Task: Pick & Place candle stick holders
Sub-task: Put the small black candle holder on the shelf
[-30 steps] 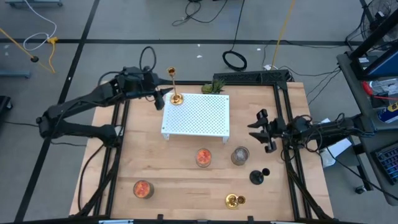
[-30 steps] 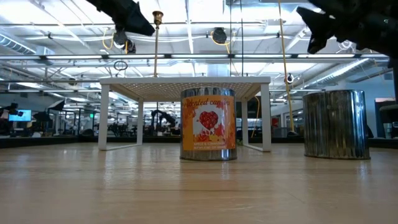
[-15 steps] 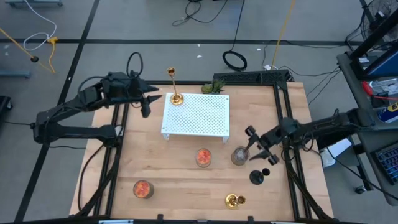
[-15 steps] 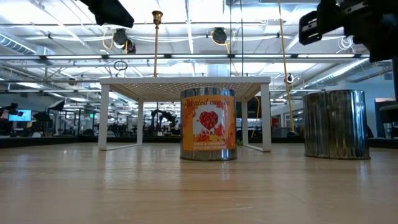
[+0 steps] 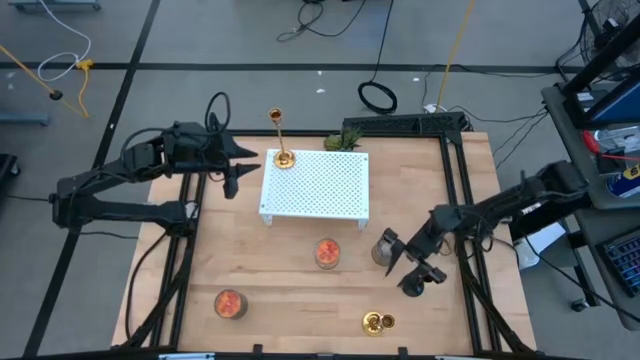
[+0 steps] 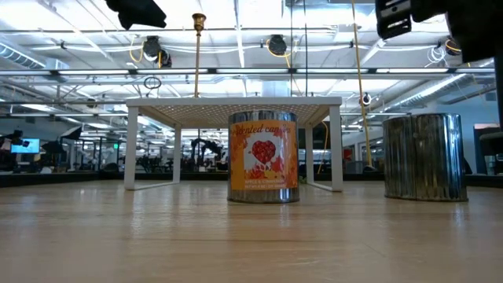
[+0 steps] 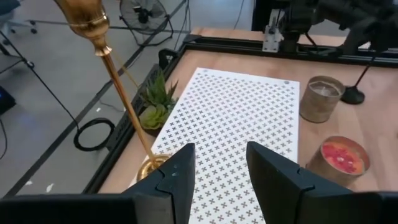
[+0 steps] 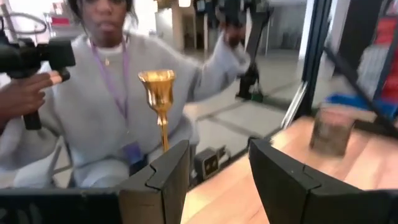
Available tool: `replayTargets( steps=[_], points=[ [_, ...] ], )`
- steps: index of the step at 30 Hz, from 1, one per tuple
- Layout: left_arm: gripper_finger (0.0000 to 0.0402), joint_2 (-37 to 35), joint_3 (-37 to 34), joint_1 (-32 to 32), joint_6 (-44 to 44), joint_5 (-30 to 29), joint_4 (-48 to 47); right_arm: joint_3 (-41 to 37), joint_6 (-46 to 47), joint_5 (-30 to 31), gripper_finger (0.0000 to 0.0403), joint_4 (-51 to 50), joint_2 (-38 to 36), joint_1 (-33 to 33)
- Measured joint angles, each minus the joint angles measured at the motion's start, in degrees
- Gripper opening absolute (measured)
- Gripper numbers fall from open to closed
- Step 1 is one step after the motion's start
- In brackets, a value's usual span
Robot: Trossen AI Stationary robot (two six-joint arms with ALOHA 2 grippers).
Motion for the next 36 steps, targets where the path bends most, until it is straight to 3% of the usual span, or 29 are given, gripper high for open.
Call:
replayTargets(
  steps=[5, 14, 19, 24, 36],
  points=[
    [0.0152, 0.01, 0.00, -0.78, -0.79, -0.01, -0.01, 5.57, -2.21, -0.02, 0.0167, -9.85, 3.79, 3.42],
    [0.0152, 0.01, 0.00, -2.30, -0.83, -0.01, -0.27, 6.57, -6.65, -1.27, 0.0167, -6.15, 6.02, 9.33],
    [0.0152, 0.01, 0.00, -3.35, -1.11, -0.01, -0.28, 6.57, -3.42, 0.93, 0.0167, -5.45, 6.40, 10.16],
    [0.0152, 0.01, 0.02, -4.19, -1.09, -0.01, -0.25, 6.55, -0.23, 7.98, 0.0167, -14.31, 0.89, 8.87],
    [0.0152, 0.01, 0.02, -6.42, -2.60, -0.01, -0.24, 6.55, -2.28, 7.71, 0.0167, -37.89, -16.37, 12.30]
  ],
)
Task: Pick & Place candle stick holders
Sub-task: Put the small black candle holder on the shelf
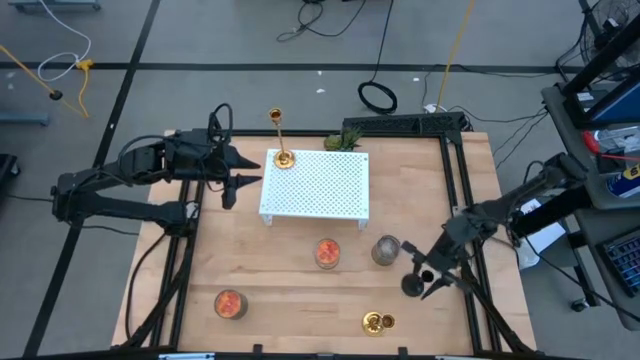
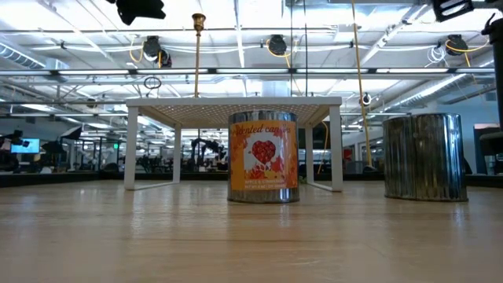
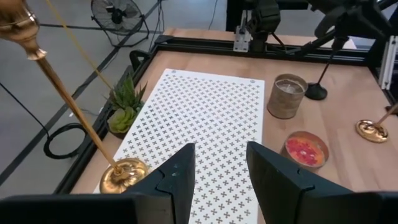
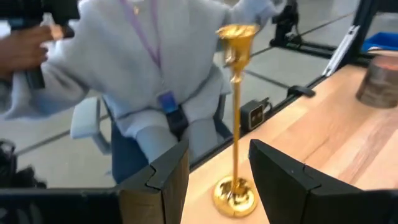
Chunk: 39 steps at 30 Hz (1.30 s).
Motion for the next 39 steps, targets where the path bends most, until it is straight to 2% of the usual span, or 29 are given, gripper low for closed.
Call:
replayTargets(
  steps=[7, 11, 18, 25, 39],
  points=[
    [0.0152, 0.00, 0.00, -0.45, -1.29, -0.02, 0.17, 0.00, -3.98, -0.01, 0.0167, -10.84, -2.78, 1.88],
    [0.0152, 0.00, 0.00, -0.43, -2.20, -0.04, 1.10, 0.02, -6.81, 0.01, 0.0167, -13.70, -2.94, 1.88],
    [0.0152, 0.00, 0.00, -0.43, -2.56, -0.05, 3.96, -2.11, -12.18, 0.09, 0.0167, -12.43, -3.29, 1.86],
    [0.0152, 0.00, 0.00, -0.43, -2.55, -0.07, 5.33, -2.60, -13.31, 0.24, 0.0167, -8.51, -3.61, 1.86],
    [0.0152, 0.00, 0.00, -0.43, -2.51, -0.07, 5.67, -2.73, -16.80, 0.45, 0.0167, -7.16, -4.56, 1.81]
  ],
)
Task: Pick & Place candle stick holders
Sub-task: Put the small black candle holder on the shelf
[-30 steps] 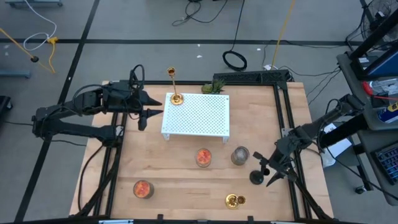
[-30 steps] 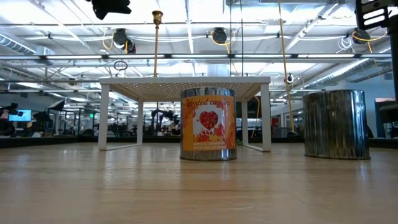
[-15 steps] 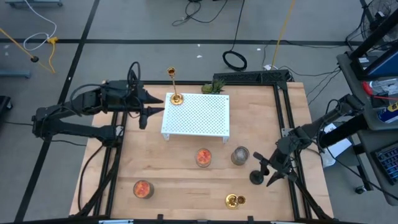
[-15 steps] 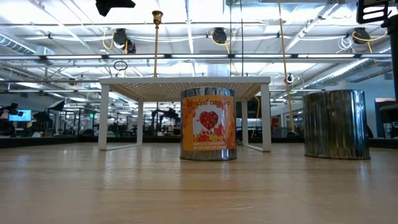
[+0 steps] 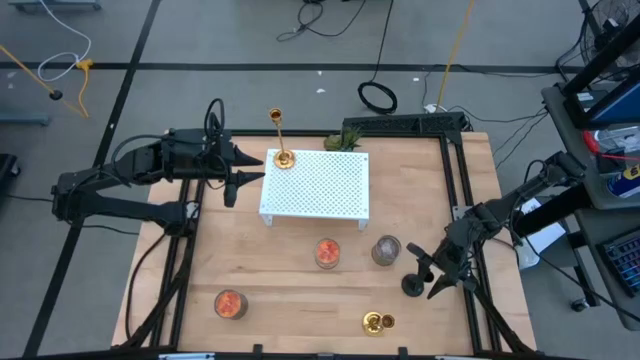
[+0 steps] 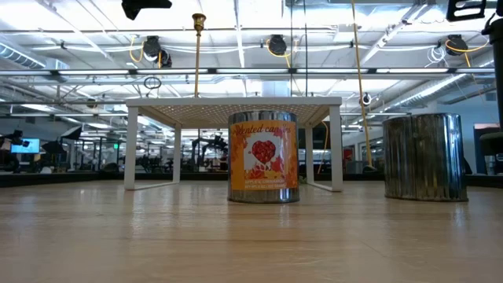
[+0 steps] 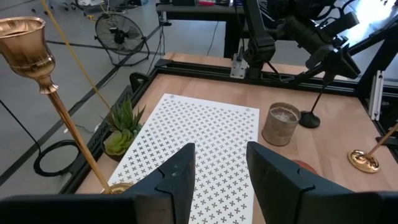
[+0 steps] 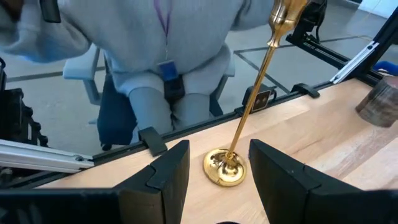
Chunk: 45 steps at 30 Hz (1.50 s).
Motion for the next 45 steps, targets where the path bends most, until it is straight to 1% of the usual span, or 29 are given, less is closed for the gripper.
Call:
replayTargets(
  steps=[6, 9, 12, 20, 24, 30, 36, 39, 42, 45],
  points=[
    [0.0152, 0.00, 0.00, 0.01, 0.01, 0.00, 0.00, 0.02, 0.86, 0.14, 0.0167, -0.95, -0.74, 0.00],
    [0.0152, 0.00, 0.00, 0.01, 0.02, -0.02, -0.02, 0.00, 1.17, 2.24, 0.0167, -3.58, -0.68, 0.00],
    [0.0152, 0.00, 0.00, -0.01, 0.02, -0.02, -0.02, -1.31, 0.75, 4.29, 0.0167, -3.11, -0.71, -0.07],
    [0.0152, 0.00, 0.00, 0.01, 0.31, 0.00, -0.04, -4.88, 2.50, 4.15, 0.0164, -2.64, -0.78, -0.07],
    [0.0152, 0.00, 0.00, -0.01, 0.37, -0.02, -0.04, -6.04, 4.28, 4.28, 0.0142, 0.35, -0.80, -0.07],
    [0.0152, 0.00, 0.00, -0.01, 0.35, 0.00, -0.04, -6.12, 6.17, 4.22, 0.0080, 2.76, -0.83, -0.09],
    [0.0152, 0.00, 0.00, -0.01, 0.31, 0.00, -0.08, -6.12, 9.51, 4.32, 0.0080, 6.19, -0.80, -0.09],
    [0.0152, 0.00, 0.00, -0.01, 0.21, 0.00, -0.23, -6.14, 14.08, 4.55, 0.0080, 12.36, -0.80, -0.09],
    [0.0152, 0.00, 0.00, 0.00, 0.20, 0.00, -0.42, -6.13, 21.12, 6.78, 0.0082, 17.80, -0.83, -0.09],
    [0.0152, 0.00, 0.00, 0.02, 0.20, 0.02, -0.42, -6.14, 23.78, 7.12, 0.0083, 20.64, -0.81, -0.09]
  ],
)
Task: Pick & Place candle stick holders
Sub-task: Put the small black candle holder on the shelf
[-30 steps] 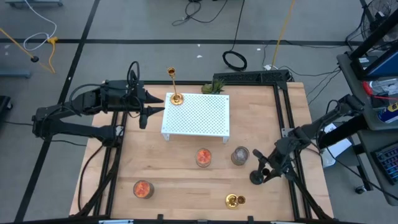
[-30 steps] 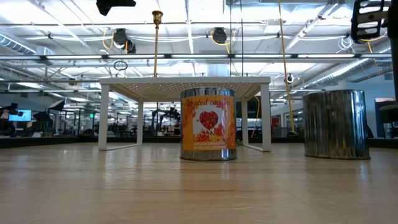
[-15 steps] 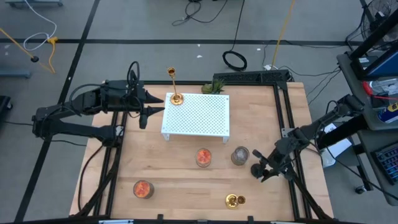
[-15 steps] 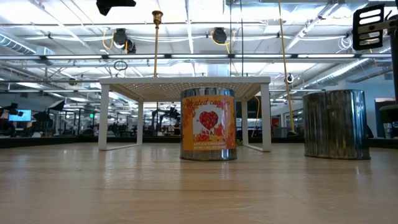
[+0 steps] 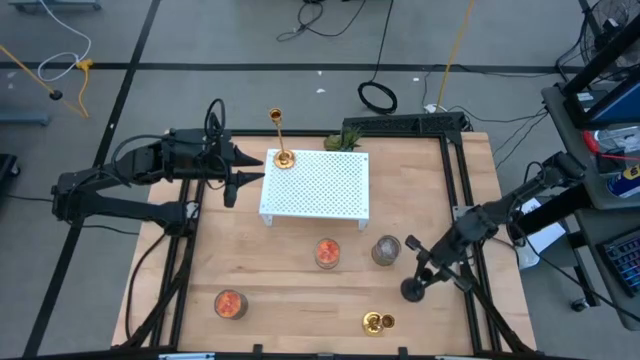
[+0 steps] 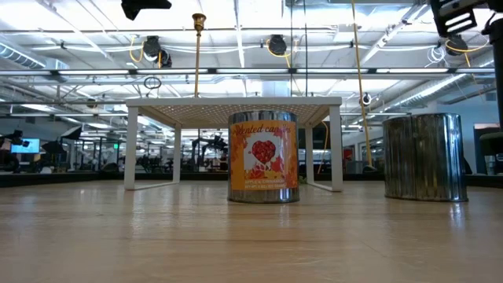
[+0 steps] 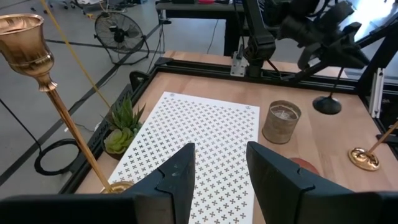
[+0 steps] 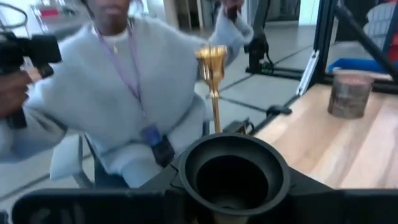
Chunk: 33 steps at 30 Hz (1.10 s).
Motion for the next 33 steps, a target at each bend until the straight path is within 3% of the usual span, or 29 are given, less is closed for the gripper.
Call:
replayTargets(
  steps=[3, 12, 17, 24, 28, 33],
  points=[
    [0.0152, 0.00, 0.00, -0.02, 0.00, 0.02, 0.00, 0.01, 0.49, 3.10, 0.0082, 4.09, 0.00, 0.04],
    [0.0152, 0.01, 0.00, -0.01, 0.00, 0.04, -0.08, 0.72, -9.09, 22.07, 0.0082, 13.66, 0.00, -0.33],
    [0.0152, 0.02, 0.00, 0.00, 0.42, 0.04, -0.07, 3.11, -10.80, 32.77, 0.0083, 17.91, 0.75, -4.17],
    [0.0152, 0.42, 0.00, -0.02, 0.57, -0.10, -0.06, 10.13, -12.61, 31.43, 0.0081, 18.82, 6.84, -11.96],
    [0.0152, 0.42, 0.00, 0.00, 0.59, -0.20, -0.07, 16.76, -12.64, 26.82, 0.0082, 17.90, 15.20, -16.69],
    [0.0152, 0.39, 0.00, -0.01, 2.17, -0.22, 0.02, 28.13, -10.66, 28.47, 0.0082, 15.90, 24.86, -23.94]
  ],
)
